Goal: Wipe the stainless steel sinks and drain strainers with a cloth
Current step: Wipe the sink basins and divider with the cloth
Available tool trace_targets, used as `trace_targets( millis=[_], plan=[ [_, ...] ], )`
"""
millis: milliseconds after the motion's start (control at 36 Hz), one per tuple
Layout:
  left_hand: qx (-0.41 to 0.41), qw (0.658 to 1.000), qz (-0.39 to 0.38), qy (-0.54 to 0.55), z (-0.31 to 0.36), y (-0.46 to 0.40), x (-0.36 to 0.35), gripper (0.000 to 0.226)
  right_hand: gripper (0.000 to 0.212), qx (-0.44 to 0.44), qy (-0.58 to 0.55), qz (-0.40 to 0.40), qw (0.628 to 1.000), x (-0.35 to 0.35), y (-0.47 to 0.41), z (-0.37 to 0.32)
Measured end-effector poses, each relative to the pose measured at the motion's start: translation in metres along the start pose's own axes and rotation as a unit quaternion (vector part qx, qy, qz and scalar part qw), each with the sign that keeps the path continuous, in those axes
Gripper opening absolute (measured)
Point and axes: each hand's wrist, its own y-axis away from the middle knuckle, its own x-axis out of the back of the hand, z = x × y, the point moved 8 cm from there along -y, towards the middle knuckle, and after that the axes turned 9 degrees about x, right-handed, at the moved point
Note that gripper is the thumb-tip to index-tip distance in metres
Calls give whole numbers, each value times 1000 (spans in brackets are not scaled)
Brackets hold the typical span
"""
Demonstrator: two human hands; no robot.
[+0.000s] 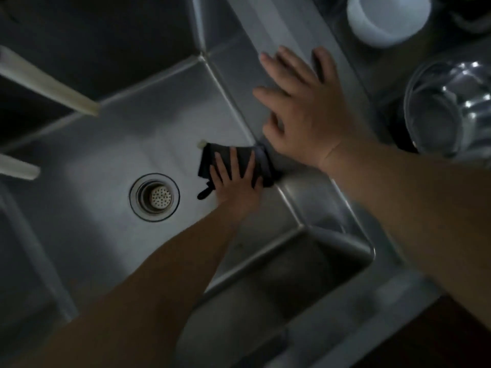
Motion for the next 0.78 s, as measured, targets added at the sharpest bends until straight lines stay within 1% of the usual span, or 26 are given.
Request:
trace_targets(
  millis=[111,167,194,222,250,306,361,444,500,556,611,694,778],
  plan=[
    [-138,989,8,-43,13,70,-37,67,51,-17,-75,27,997,-6,61,-46],
    [-184,982,4,-48,13,92,-39,74,47,-30,-138,52,989,-9,102,-82],
    [-206,978,3,-40,9,99,-38,74,43,-40,-170,56,983,-11,121,-98],
    [-235,970,-3,-55,4,105,-38,72,39,-53,-199,46,978,-15,137,-114],
    [-264,960,-12,-97,-4,110,-40,70,36,-66,-218,24,973,-21,150,-130],
    [-297,935,-47,-187,-33,118,-44,66,35,-77,-213,-36,973,-32,171,-160],
    [-301,927,-57,-217,-69,128,-41,63,42,-83,-185,-62,977,-36,180,-184],
    [-303,919,-53,-247,-127,151,-34,63,52,-152,-183,-64,969,-37,178,-189],
    [-303,915,-48,-260,-169,167,-32,64,55,-178,-167,-62,968,-38,177,-187],
    [-302,914,-54,-266,-208,182,-31,63,53,-166,-133,-60,975,-38,179,-189],
    [-292,919,-64,-257,-243,195,-28,64,54,-155,-117,-79,978,-40,180,-191],
    [-285,918,-71,-267,-274,208,-27,64,60,-165,-102,-103,976,-41,177,-188],
    [-285,919,-77,-260,-274,211,-26,64,60,-179,-107,-107,972,-41,177,-186]
  ],
)
